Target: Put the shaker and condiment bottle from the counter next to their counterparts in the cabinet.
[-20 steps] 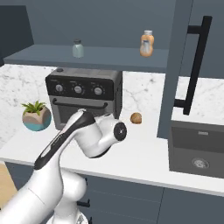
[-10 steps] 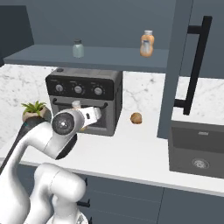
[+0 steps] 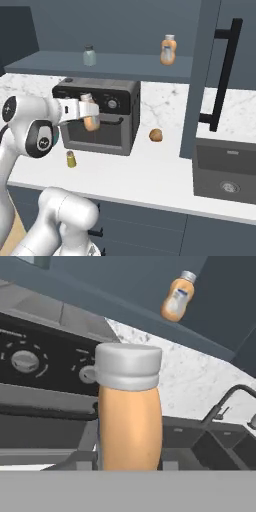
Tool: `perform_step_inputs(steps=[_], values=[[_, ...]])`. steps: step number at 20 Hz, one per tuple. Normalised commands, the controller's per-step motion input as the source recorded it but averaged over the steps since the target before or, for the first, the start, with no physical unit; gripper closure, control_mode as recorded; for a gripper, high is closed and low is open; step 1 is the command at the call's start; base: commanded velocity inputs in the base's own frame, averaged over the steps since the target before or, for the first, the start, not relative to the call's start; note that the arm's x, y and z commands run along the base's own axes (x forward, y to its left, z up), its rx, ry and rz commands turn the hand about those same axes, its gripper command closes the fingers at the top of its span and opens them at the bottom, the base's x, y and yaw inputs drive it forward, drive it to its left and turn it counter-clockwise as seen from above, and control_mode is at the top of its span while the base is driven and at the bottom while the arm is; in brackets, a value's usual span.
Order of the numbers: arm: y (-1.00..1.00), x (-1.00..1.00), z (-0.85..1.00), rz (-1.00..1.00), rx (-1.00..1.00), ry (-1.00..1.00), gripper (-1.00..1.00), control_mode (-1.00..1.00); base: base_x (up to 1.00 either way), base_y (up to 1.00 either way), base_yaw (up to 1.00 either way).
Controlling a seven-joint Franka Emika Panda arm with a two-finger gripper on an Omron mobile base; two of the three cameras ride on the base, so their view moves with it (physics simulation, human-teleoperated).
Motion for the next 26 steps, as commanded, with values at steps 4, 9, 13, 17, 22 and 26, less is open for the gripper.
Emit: perform_step_inputs(steps=[4, 9, 13, 17, 22, 26], values=[[0.00, -0.02, 0.89, -0.56, -0.03, -0.14, 1.00, -1.00, 0.00, 0.00, 0.00], [-0.03, 0.01, 0.92, -0.50, 0.00, -0.24, 1.00, -1.00, 0.00, 0.00, 0.00], [-0.07, 0.12, 0.84, -0.31, 0.00, -0.42, 1.00, -1.00, 0.00, 0.00, 0.00], [-0.16, 0.21, 0.51, -0.15, 0.01, -0.47, 1.00, -1.00, 0.00, 0.00, 0.00], [-0.34, 0.09, 0.01, -0.06, 0.09, -0.07, 1.00, -1.00, 0.00, 0.00, 0.00], [-0.18, 0.08, 0.00, 0.07, 0.05, 0.00, 1.00, -1.00, 0.00, 0.00, 0.00]])
